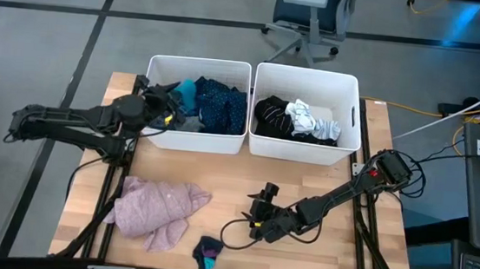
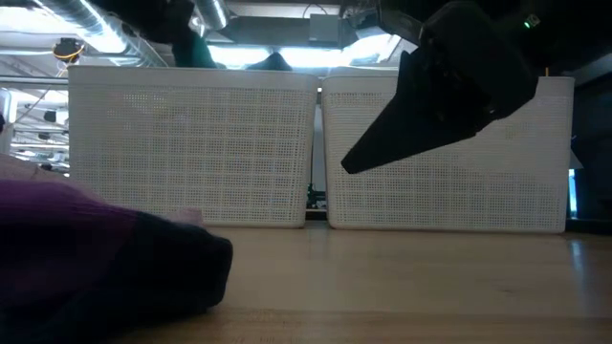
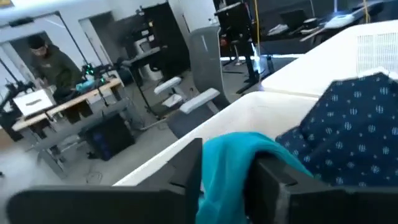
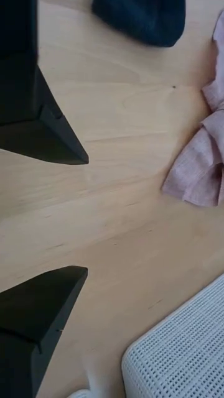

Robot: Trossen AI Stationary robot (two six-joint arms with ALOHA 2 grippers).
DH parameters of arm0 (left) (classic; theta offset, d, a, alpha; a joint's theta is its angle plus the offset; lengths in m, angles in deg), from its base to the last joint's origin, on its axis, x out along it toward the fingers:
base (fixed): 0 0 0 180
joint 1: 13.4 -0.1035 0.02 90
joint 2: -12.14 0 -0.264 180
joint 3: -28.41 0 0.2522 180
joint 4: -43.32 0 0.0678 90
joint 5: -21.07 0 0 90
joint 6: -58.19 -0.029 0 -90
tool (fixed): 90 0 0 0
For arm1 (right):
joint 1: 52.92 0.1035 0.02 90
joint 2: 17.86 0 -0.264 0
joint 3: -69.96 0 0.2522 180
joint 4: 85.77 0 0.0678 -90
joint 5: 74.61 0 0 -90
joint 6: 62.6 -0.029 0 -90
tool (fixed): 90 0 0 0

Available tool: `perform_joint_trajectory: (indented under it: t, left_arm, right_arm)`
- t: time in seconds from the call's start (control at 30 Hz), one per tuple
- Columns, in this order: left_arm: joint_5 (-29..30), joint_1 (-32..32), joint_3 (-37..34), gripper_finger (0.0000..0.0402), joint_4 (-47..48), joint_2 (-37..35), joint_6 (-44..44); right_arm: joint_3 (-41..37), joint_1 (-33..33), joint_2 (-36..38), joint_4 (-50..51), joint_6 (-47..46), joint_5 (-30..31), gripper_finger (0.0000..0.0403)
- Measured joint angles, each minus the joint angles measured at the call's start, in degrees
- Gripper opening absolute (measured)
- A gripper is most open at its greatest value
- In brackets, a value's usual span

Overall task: Sort clothes
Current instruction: Put the blue sock into the left white bin, then put the dark blue sock into the left white bin

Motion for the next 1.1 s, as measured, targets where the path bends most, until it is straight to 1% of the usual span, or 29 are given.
perform_joint_trajectory:
  t: [0.1, 0.13, 0.23, 0.3, 0.4, 0.53, 0.67, 0.77, 0.83, 0.93, 1.0, 1.1]
  left_arm:
    - [-2.2, -0.4, 0.1, 0.0126, 2.6, -0.1, 2.7]
    - [-3.4, -0.4, 0.8, 0.0138, 5.1, -0.1, 4.5]
    - [-6.9, -0.7, 5.2, 0.0171, 18.7, 0.5, 13.1]
    - [-7.5, -1.3, 9.1, 0.0187, 29.0, 1.3, 18.5]
    - [-9.5, -1.9, 14.6, 0.0199, 40.5, 2.3, 23.8]
    - [-18.0, -1.8, 20.5, 0.0201, 50.4, 2.9, 28.7]
    - [-25.4, -1.8, 23.4, 0.0199, 53.6, 2.5, 29.5]
    - [-26.8, -1.8, 24.8, 0.0199, 57.8, 2.4, 30.6]
    - [-27.0, -1.7, 24.9, 0.0199, 58.2, 2.2, 31.0]
    - [-30.3, -1.7, 24.9, 0.0198, 59.4, 2.1, 31.1]
    - [-34.5, -1.5, 24.9, 0.0198, 59.1, 2.2, 30.8]
    - [-45.0, 0.9, 23.7, 0.0198, 53.5, 2.1, 29.7]
  right_arm:
    - [0.0, 0.0, 0.0, -0.2, 0.0, 0.0, 0.028]
    - [0.0, 0.0, 0.0, -0.2, 0.0, 0.0, 0.028]
    - [0.0, 0.0, 0.0, -0.2, 0.0, 0.0, 0.028]
    - [0.0, 0.0, 0.0, -0.4, 0.0, 0.0, 0.028]
    - [0.0, 0.0, 0.0, -1.2, 0.0, 0.0, 0.028]
    - [0.0, 0.0, 0.0, -1.2, 0.0, 0.0, 0.028]
    - [0.0, 0.0, 0.0, -1.1, 0.0, 0.0, 0.028]
    - [0.0, 0.0, 0.0, -1.1, -0.2, 0.0, 0.028]
    - [0.0, 0.0, 0.0, -1.1, -0.7, 0.0, 0.028]
    - [0.0, 0.0, 0.0, -1.0, -0.8, 0.0, 0.028]
    - [0.0, 0.0, 0.0, -1.0, -0.8, 0.0, 0.028]
    - [0.0, 0.0, 0.0, -1.0, -0.8, 0.0, 0.028]
